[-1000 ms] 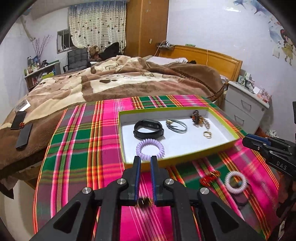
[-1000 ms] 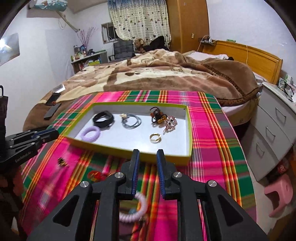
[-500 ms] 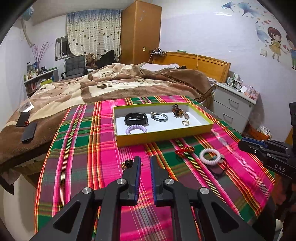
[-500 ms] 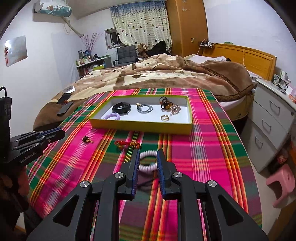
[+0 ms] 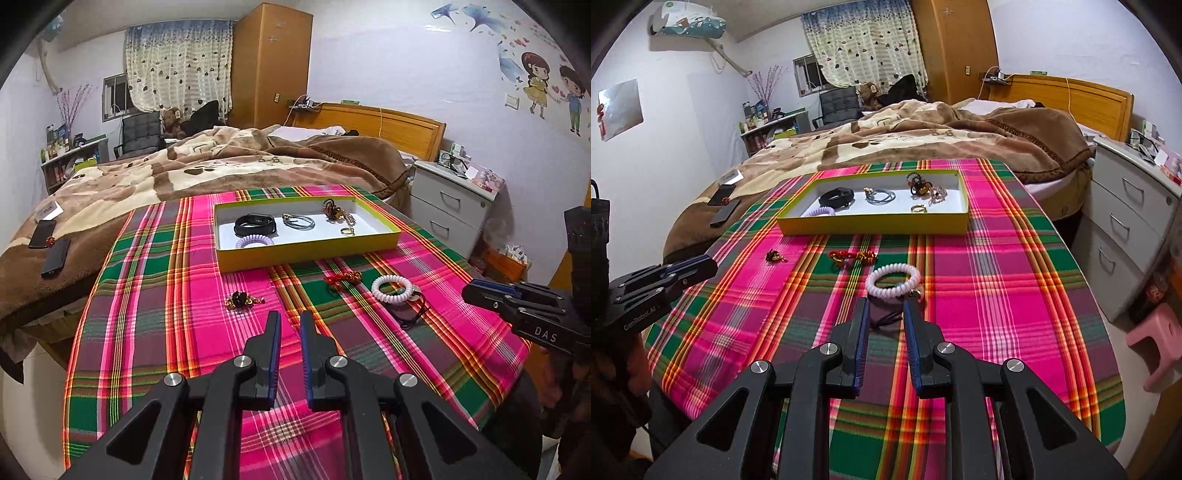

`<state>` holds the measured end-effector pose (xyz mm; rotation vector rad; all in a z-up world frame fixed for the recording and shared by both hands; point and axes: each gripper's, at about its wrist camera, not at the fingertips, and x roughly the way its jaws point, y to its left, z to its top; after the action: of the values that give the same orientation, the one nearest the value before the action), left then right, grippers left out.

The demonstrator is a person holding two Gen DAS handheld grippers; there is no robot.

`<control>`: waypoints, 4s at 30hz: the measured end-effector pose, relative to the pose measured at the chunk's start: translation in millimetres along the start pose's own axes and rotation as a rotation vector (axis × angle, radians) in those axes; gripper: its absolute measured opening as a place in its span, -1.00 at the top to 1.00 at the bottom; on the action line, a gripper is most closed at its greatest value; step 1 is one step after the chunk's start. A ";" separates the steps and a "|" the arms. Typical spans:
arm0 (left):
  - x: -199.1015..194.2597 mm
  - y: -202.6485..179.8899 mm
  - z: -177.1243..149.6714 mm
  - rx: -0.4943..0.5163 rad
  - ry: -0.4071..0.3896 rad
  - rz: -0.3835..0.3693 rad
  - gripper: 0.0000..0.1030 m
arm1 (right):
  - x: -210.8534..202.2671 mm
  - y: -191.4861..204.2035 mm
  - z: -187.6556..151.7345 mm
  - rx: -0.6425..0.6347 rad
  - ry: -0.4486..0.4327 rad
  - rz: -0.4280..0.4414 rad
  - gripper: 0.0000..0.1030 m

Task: Organize jewelry
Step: 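Move the left tool to the dark flower brooch while the right tool reaches the white pearl bracelet, then grasp the flower brooch with the left tool while the right tool grasps the pearl bracelet, then lift the brooch with the left tool while the right tool lifts the pearl bracelet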

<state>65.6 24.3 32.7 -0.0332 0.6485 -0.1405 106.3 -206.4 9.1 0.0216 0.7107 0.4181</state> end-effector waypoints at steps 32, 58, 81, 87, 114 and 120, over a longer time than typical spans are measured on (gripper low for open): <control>42.7 33.1 9.0 -0.057 0.066 0.049 0.77 | 54.6 -14.3 16.0 0.023 0.085 -0.016 0.63; 117.1 54.8 21.1 -0.113 0.229 0.064 0.56 | 111.8 -19.0 37.1 -0.040 0.252 0.000 0.63; 100.9 46.8 14.9 -0.086 0.197 0.058 0.94 | 80.2 -17.9 40.4 0.011 0.131 0.010 0.79; 93.5 52.1 14.6 -0.112 0.183 0.053 0.94 | 75.5 -14.4 37.5 0.008 0.128 0.020 0.79; 104.2 45.2 18.1 -0.056 0.209 0.054 0.46 | 71.1 -13.9 35.0 0.015 0.122 0.032 0.79; 113.1 44.1 16.9 -0.029 0.247 0.103 0.46 | 72.3 -14.1 34.9 0.017 0.120 0.034 0.79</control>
<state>170.3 51.8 -24.9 -0.0106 0.8975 -0.0353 182.7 -187.7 -12.0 0.0251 0.8328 0.4485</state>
